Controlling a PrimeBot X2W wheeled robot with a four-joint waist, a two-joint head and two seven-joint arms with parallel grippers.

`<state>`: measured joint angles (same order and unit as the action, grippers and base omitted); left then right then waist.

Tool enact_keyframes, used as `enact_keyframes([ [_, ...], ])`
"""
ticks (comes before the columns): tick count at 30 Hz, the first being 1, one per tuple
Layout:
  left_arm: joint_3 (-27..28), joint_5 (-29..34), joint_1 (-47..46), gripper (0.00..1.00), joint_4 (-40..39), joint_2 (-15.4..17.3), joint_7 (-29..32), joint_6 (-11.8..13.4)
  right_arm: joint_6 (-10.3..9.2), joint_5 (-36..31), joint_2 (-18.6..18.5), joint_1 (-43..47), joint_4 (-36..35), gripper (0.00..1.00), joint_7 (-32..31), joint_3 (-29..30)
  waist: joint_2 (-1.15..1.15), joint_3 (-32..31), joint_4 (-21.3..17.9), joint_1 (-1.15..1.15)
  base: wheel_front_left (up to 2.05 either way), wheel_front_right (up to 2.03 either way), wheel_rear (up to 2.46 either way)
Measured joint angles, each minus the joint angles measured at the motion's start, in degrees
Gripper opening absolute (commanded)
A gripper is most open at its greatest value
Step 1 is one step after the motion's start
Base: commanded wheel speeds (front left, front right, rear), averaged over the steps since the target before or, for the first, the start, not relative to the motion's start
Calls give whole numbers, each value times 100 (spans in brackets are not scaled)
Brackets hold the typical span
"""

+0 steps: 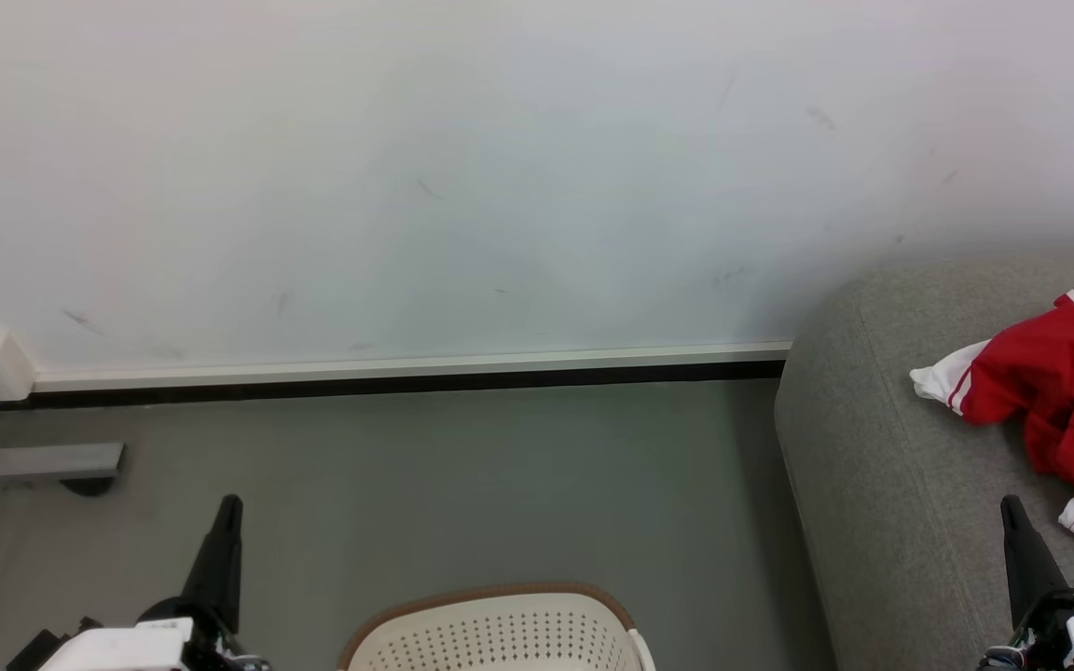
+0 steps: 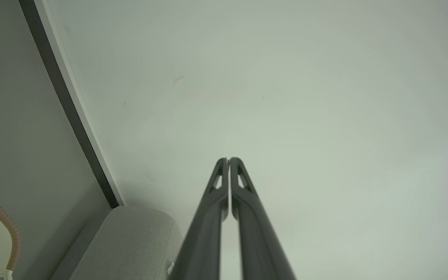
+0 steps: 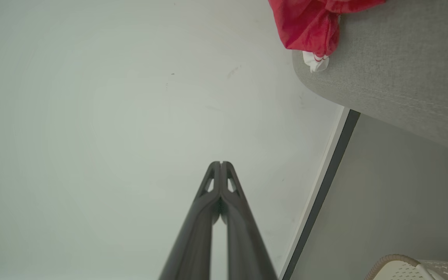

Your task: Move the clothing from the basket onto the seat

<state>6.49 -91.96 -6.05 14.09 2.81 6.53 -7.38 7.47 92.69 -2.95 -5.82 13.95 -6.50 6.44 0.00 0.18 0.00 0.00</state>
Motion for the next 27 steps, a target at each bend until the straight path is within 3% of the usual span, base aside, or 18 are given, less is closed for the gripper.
enact_keyframes([
  [27, 0, 0, 0, 0, 0, 0, 0, 0, 0, -1, 4, -1, 0, 0, -2, 3, 0, 0, 0, 0, 0, 0, 0],
])
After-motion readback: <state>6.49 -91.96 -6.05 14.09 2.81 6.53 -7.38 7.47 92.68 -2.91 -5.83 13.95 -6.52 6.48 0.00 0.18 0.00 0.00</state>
